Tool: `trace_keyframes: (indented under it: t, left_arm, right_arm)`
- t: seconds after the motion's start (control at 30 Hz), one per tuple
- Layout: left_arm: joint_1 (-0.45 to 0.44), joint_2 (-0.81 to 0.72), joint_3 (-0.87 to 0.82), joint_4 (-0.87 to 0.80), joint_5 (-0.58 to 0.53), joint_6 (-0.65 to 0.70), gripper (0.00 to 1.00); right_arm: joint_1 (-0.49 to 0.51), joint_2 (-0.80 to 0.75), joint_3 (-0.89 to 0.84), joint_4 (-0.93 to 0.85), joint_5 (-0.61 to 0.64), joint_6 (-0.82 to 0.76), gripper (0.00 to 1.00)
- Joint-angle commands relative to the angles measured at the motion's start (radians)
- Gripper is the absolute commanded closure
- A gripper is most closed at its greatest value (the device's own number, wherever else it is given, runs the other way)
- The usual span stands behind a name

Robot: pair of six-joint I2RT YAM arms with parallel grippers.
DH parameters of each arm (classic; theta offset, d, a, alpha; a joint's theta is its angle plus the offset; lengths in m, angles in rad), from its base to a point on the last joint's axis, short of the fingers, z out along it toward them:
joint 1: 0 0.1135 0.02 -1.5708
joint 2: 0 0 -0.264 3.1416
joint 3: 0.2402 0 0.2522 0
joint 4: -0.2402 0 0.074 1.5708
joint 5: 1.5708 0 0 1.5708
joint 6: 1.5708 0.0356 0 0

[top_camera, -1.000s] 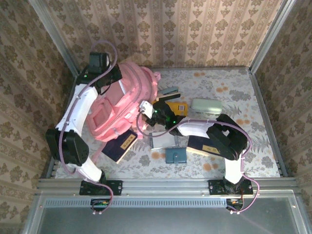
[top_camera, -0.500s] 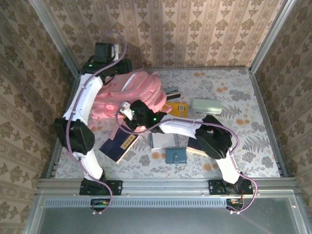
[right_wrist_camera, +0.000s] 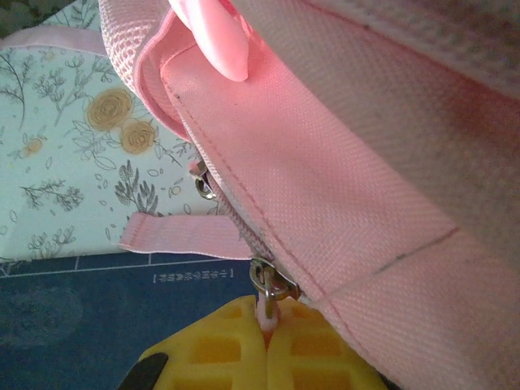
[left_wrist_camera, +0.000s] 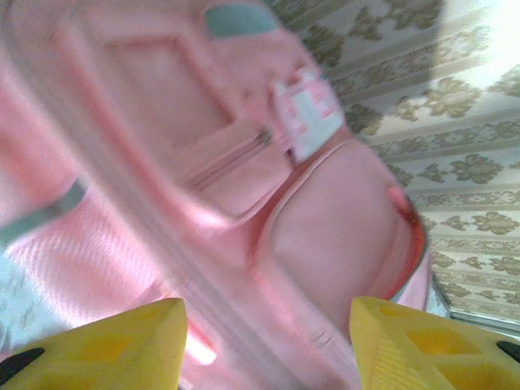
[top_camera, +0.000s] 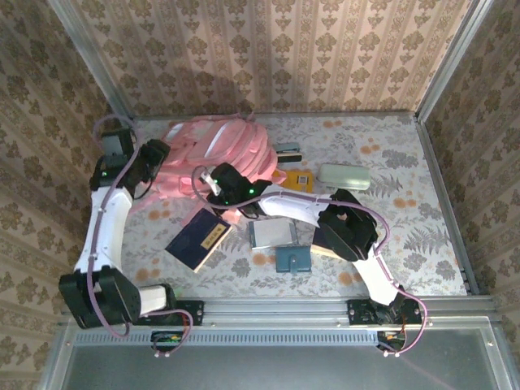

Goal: Pack the student bag

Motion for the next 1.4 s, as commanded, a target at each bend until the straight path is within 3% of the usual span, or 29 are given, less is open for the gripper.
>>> trace_keyframes:
  t: [0.0,0.3,0.57,0.77,0.97,1.07,1.13,1.23,1.37]
  left_arm:
    - [0.015,-0.069,-0.165,0.058,0.041,-0.228,0.43]
    - [0.037,-0.066,-0.412,0.354,0.085,-0.376,0.55]
    - [0.034,0.065,-0.435,0.535,0.098,-0.385,0.55]
    - [0.034,0.116,-0.457,0.574,0.085,-0.39,0.62]
    - [0.022,0.149,-0.455,0.597,0.062,-0.38,0.6]
    - [0.012,0.189,-0.418,0.595,0.055,-0.376,0.48]
    - [0.002,0.211,-0.395,0.588,0.047,-0.375,0.47]
    - [-0.011,0.239,-0.366,0.588,0.024,-0.374,0.59]
    - [-0.011,0.257,-0.339,0.584,-0.006,-0.384,0.87]
  right_arm:
    - [-0.02,0.001,0.047,0.011,-0.054,0.088,1.0]
    - [-0.029,-0.008,0.034,0.044,-0.115,0.133,1.0]
    - [-0.03,-0.009,0.027,0.06,-0.144,0.149,1.0]
    - [-0.032,-0.009,0.04,0.043,-0.152,0.156,1.0]
    - [-0.031,0.0,0.056,0.035,-0.169,0.162,1.0]
    - [-0.031,0.003,0.064,0.027,-0.181,0.164,1.0]
    - [-0.031,0.004,0.067,0.021,-0.181,0.164,1.0]
    - [-0.031,0.002,0.072,0.009,-0.182,0.16,1.0]
    - [-0.03,-0.004,0.077,-0.03,-0.165,0.142,1.0]
